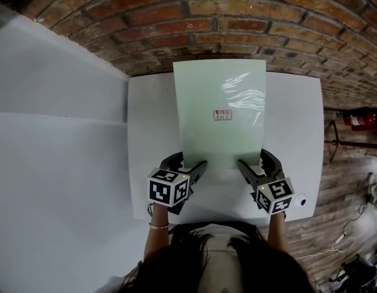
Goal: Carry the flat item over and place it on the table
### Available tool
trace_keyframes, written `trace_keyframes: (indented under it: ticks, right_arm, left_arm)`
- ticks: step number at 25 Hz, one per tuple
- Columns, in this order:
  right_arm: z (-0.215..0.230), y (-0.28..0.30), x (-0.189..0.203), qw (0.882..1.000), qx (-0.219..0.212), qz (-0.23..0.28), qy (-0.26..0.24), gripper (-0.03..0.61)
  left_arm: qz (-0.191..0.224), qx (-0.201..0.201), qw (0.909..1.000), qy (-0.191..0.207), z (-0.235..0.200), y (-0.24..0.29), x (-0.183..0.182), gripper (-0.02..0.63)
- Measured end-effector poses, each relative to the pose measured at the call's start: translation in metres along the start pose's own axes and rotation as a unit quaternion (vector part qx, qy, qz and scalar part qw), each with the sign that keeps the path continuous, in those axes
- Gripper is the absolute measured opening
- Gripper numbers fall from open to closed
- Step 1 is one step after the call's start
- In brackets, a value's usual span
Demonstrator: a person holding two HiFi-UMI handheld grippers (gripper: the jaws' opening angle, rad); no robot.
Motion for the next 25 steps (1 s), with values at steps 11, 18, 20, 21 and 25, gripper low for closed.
trace_keyframes:
  ticks: [11,18,20,21,25]
  right_arm:
    - [0.002,0.007,0.006,1.0,-0.004,-0.013,0.011,0.339]
    - [0.002,0.01,0.009,1.0,-0.005,-0.022,0.017,0.339]
    - [0.002,0.011,0.009,0.999,-0.005,-0.024,0.021,0.339]
    - [0.002,0.011,0.009,0.999,-0.006,-0.025,0.022,0.339]
    - [0.004,0.012,0.009,0.999,-0.004,-0.022,0.024,0.339]
  left_arm:
    - [-0.014,-0.001,0.9999,-0.009,-0.005,0.006,0.004,0.339]
    - [-0.024,0.0,0.9996,-0.015,-0.007,0.009,0.006,0.339]
    - [-0.028,0.002,0.9994,-0.018,-0.008,0.011,0.007,0.339]
    - [-0.03,0.003,0.9994,-0.02,-0.008,0.011,0.007,0.339]
    - [-0.034,0.007,0.999,-0.028,-0.009,0.013,0.007,0.339]
Point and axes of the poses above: the fingertips, and each gripper's own axes: y forward along the fingers, z to its right, x out of its underside, the point moved 3 cm from there along -y, backward along the fingers, and after that the axes turned 8 degrees about -x, right-handed, at the moved point
